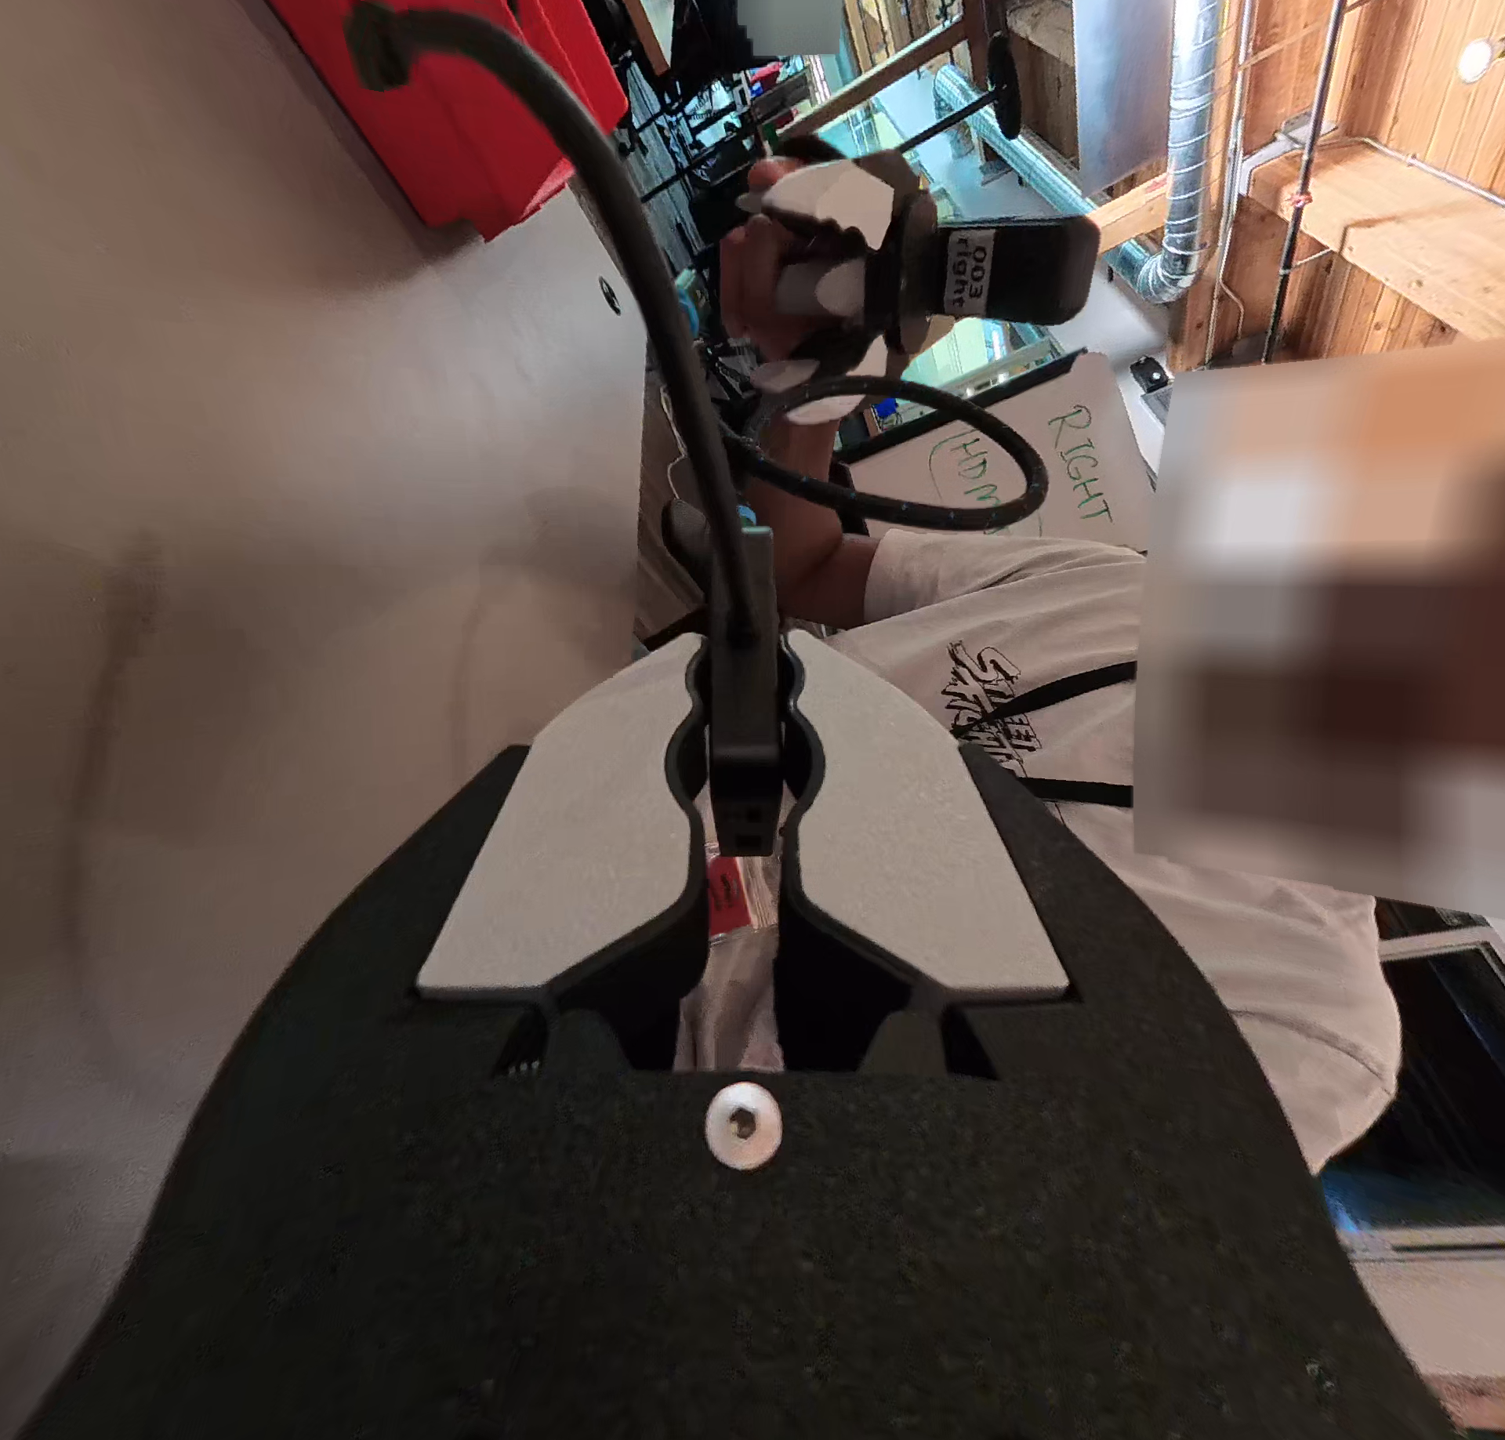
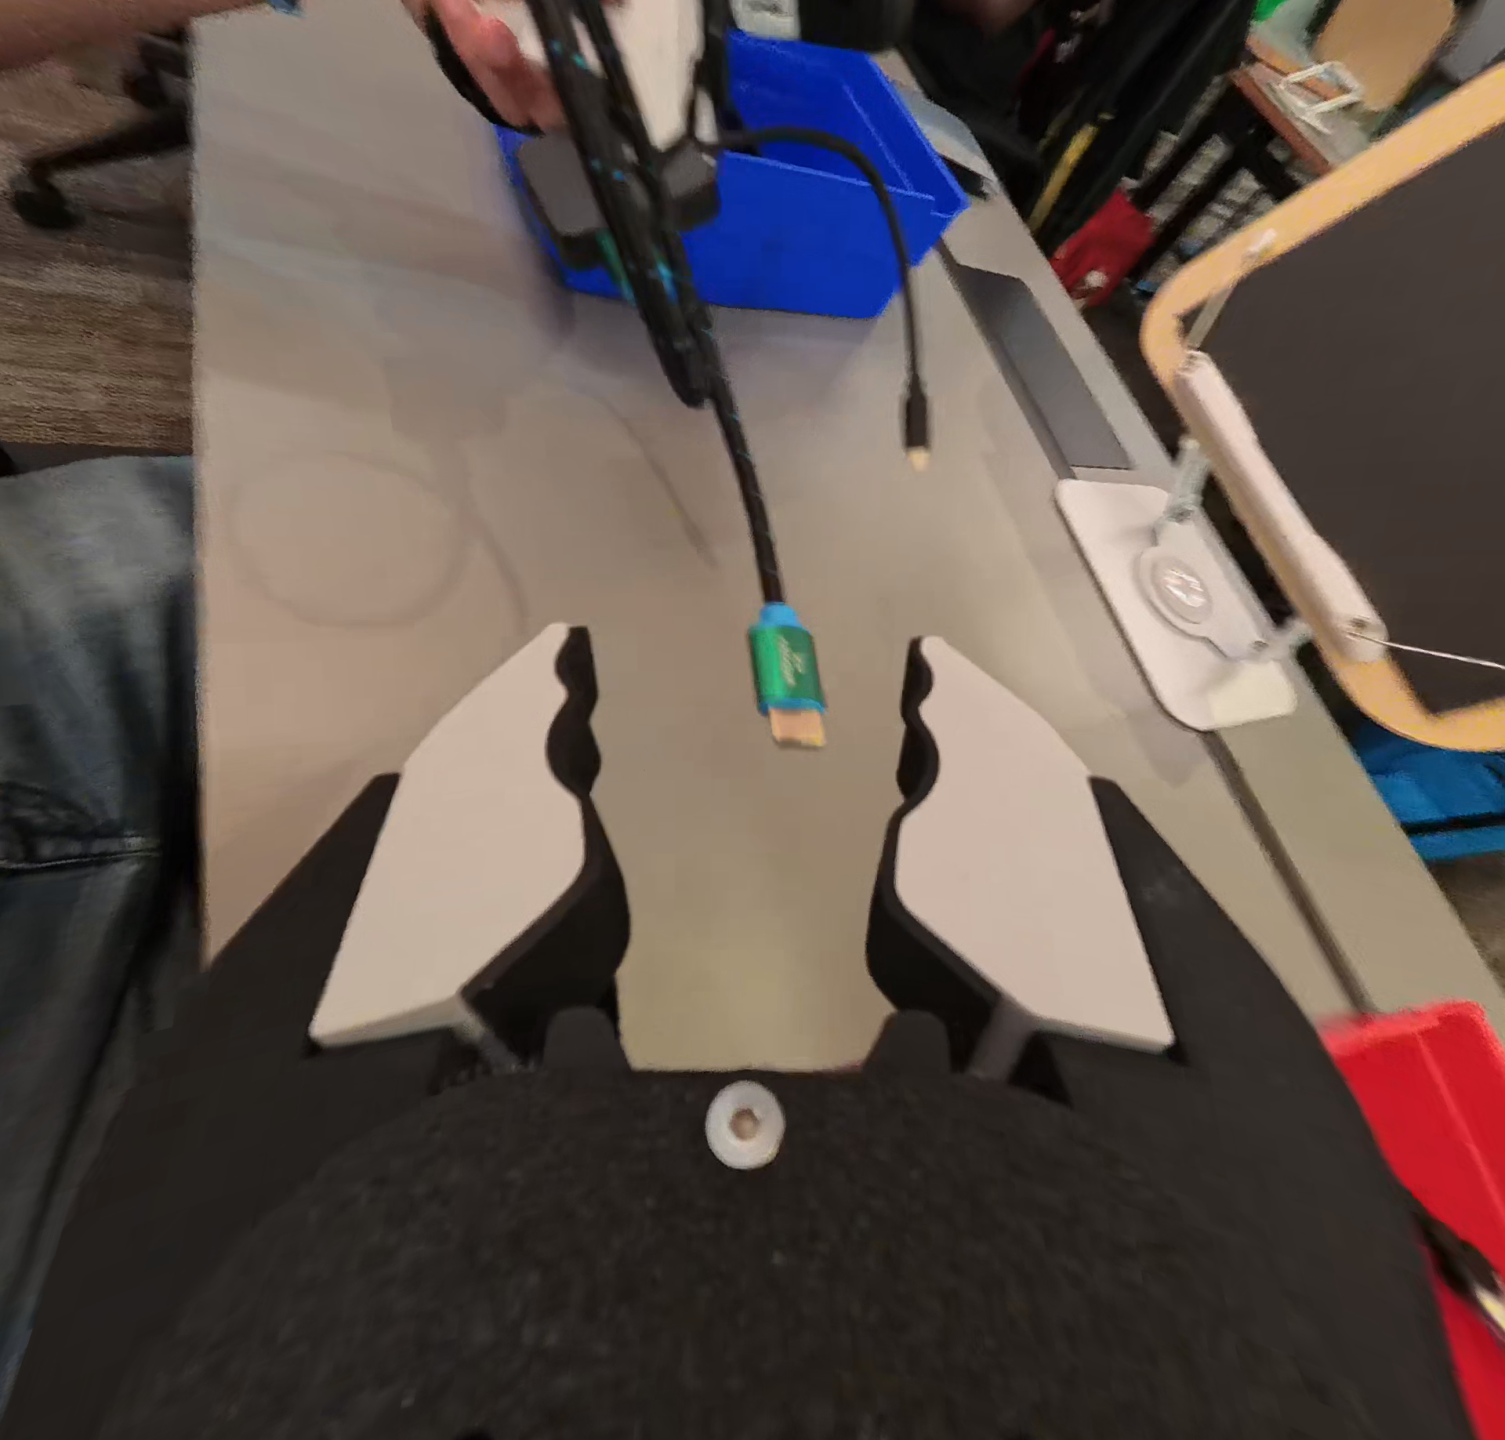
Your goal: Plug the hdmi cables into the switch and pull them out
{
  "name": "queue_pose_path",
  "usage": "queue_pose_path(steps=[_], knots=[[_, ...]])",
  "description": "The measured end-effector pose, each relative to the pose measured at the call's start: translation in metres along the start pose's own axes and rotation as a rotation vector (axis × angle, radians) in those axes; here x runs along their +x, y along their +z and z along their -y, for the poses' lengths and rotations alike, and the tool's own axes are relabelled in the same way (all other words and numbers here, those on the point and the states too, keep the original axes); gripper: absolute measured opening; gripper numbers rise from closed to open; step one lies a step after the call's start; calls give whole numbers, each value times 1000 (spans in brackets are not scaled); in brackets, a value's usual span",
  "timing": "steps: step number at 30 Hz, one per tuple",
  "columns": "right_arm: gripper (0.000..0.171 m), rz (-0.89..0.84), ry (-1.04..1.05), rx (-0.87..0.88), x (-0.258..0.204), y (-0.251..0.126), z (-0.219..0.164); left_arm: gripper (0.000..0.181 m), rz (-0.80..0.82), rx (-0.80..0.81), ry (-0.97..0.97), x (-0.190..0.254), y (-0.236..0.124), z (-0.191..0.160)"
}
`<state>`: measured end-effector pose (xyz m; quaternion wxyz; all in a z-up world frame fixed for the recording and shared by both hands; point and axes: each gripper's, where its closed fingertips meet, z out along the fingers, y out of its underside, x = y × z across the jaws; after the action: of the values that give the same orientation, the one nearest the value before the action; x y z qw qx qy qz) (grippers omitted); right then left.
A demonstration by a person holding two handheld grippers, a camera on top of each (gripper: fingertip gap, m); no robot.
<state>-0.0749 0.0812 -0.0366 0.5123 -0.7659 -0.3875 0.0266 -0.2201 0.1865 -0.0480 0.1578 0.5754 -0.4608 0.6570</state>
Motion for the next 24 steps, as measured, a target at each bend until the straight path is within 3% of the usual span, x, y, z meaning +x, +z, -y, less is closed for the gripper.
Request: queue_pose_path(steps=[2,5,8,12,14,16,19,23,24], knots=[[77,91,27,31,-16,9,5,13,-17,-37,-5,2,15,1],[76,97,-21,10,-26,30,3,13,-35,-106,-18,5,40,1],[50,90,-46,-32,-29,39,-1,13,-41,-132,-12,8,53,6],[39,131,-43,14,-32,29,-1,13,-24,-148,-45,-3,55,10],[40,77,-69,1,-18,16,-2,13,-16,-151,-56,-9,55,10],[52,76,-48,31,-9,3,2,13,-34,-153,-67,-11,58,11],[70,183,-8,108,-24,5,8,13,-70,-176,-76,-11,66,10],[51,180,-65,69,-36,30,0,13,-103,-205,-87,-11,85,13],[36,178,-84,96,-38,32,3,13,-107,-212,-93,-13,89,13]])
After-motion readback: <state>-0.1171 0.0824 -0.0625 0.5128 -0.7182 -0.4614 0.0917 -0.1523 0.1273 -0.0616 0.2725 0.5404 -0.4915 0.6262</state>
